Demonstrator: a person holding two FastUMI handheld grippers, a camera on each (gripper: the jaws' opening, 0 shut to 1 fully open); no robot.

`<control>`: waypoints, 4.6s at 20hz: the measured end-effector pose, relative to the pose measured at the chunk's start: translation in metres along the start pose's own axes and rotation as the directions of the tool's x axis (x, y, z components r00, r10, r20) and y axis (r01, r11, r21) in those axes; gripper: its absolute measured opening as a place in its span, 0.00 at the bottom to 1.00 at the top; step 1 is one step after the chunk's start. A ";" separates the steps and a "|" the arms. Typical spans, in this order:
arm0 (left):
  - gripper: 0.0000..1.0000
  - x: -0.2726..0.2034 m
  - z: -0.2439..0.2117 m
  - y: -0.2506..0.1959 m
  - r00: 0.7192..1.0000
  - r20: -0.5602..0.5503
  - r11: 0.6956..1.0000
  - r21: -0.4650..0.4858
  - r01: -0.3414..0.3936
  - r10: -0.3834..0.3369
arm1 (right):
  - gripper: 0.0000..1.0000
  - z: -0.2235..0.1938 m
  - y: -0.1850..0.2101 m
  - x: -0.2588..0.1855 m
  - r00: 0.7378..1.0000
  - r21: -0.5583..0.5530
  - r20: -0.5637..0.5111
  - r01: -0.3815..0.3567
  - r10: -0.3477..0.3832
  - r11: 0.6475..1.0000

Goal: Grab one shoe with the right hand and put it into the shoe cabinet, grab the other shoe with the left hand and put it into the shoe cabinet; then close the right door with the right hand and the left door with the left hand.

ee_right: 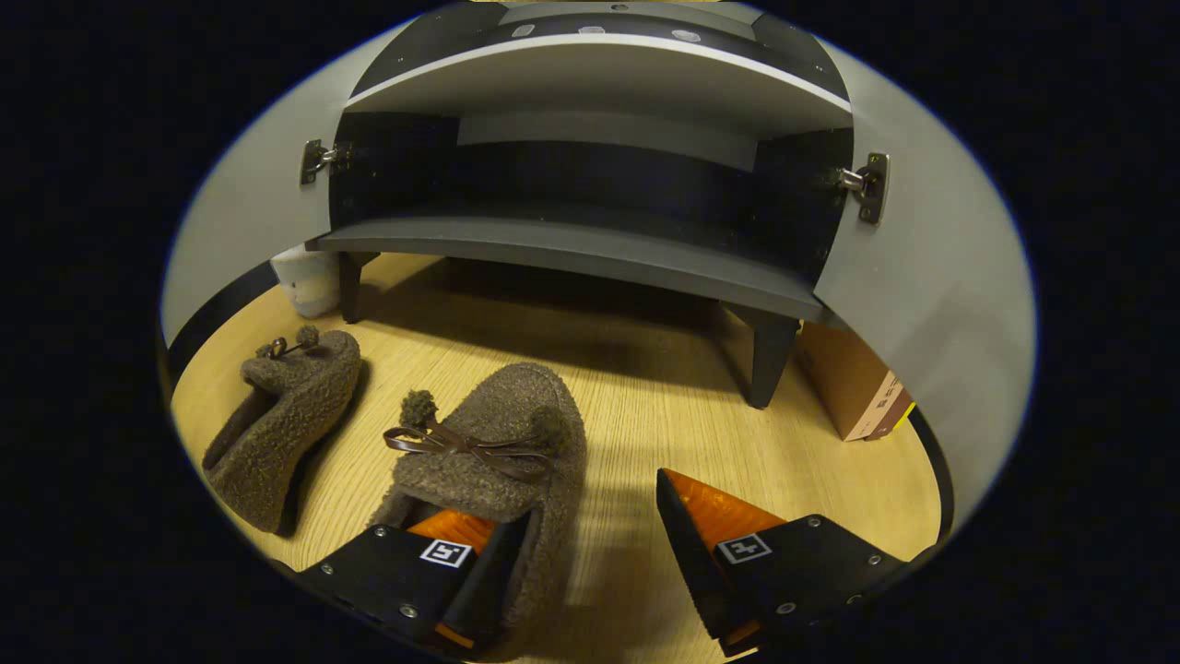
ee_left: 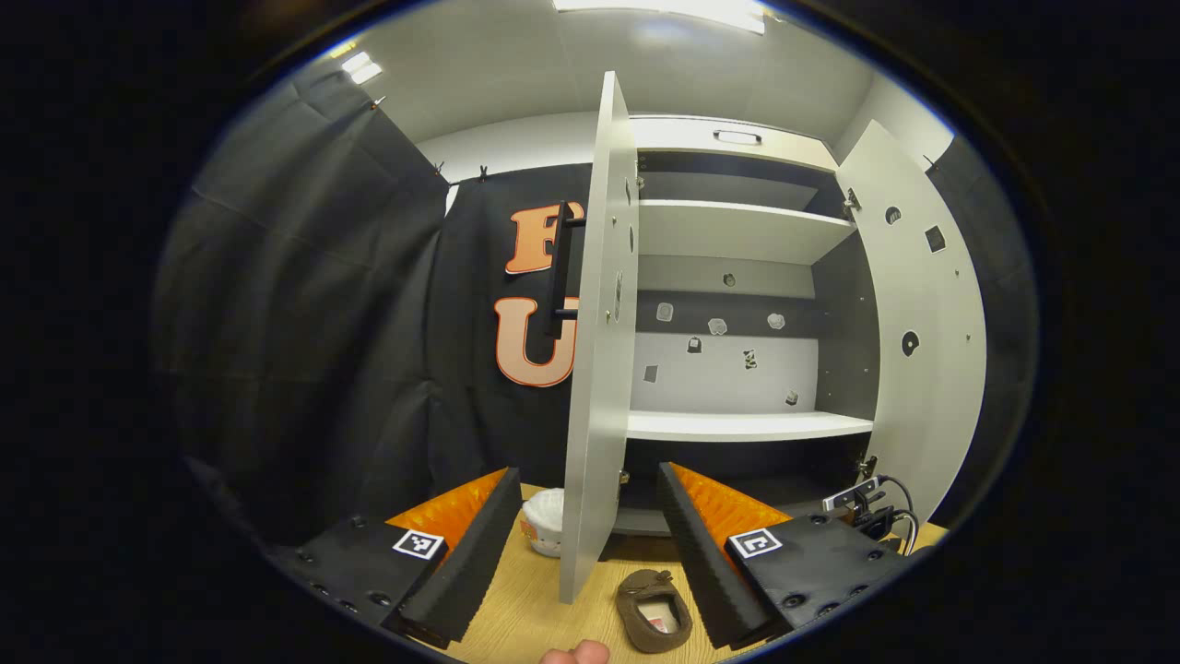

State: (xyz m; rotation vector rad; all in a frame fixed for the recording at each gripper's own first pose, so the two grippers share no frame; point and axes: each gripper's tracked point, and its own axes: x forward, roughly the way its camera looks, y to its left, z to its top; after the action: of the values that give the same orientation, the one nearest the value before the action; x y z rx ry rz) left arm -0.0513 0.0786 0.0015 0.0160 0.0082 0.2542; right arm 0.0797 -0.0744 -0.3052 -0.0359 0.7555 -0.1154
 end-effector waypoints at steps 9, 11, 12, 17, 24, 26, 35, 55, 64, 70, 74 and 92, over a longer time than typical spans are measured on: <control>0.96 0.000 0.003 0.001 1.000 0.018 1.000 -0.004 -0.003 0.003 | 0.09 0.016 0.015 -0.006 0.998 0.017 0.054 0.018 -0.019 1.000; 0.99 0.001 0.002 -0.001 1.000 0.020 1.000 -0.014 0.008 -0.008 | 0.08 0.032 0.012 -0.028 0.994 0.026 0.108 0.017 -0.020 1.000; 0.96 0.002 0.001 -0.002 1.000 0.020 1.000 -0.019 0.014 -0.013 | 0.08 0.044 0.010 -0.043 0.990 0.030 0.141 0.019 -0.023 0.999; 0.96 0.008 -0.005 -0.013 0.998 0.017 0.997 -0.051 0.058 -0.058 | 0.08 0.125 -0.001 -0.145 0.939 0.020 0.338 0.054 -0.058 0.998; 0.96 0.010 -0.013 -0.020 0.995 0.005 0.994 -0.037 0.102 -0.101 | 0.08 0.329 -0.017 -0.226 0.823 0.040 0.563 0.068 -0.079 0.997; 0.96 0.006 -0.016 -0.023 0.993 0.000 0.992 -0.039 0.116 -0.116 | 0.08 0.385 -0.030 -0.211 0.813 0.057 0.571 0.098 -0.113 0.994; 0.96 0.003 -0.032 -0.025 0.989 -0.058 0.990 -0.034 0.138 -0.139 | 0.10 0.500 -0.079 -0.039 0.899 0.140 0.386 0.167 -0.210 0.976; 0.94 0.011 -0.062 -0.056 0.968 -0.137 0.978 -0.029 0.208 -0.210 | 0.91 0.443 -0.083 -0.046 0.980 0.275 0.193 -0.004 -0.052 0.961; 0.96 0.007 -0.060 -0.068 0.964 -0.122 0.972 -0.014 0.236 -0.236 | 0.91 0.463 -0.074 -0.196 0.859 0.166 0.509 -0.037 -0.053 0.985; 0.94 0.010 -0.072 -0.091 0.934 -0.170 0.949 -0.043 0.311 -0.314 | 0.92 0.434 -0.083 -0.285 0.773 0.145 0.631 -0.032 -0.068 0.989; 0.97 0.005 -0.109 -0.102 0.901 -0.272 0.941 -0.057 0.334 -0.337 | 0.91 0.373 -0.082 -0.308 0.744 0.136 0.659 0.029 -0.113 0.990; 0.97 0.045 -0.310 -0.070 0.778 -0.619 0.985 0.039 0.171 -0.110 | 0.92 0.170 -0.066 -0.344 0.753 0.130 0.649 0.032 -0.109 0.991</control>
State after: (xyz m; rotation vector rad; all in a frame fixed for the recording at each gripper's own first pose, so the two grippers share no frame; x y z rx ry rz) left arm 0.0069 0.0273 -0.3095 0.0249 0.6781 0.0975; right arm -0.0580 -0.1007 0.0585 0.0035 0.0333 -0.2044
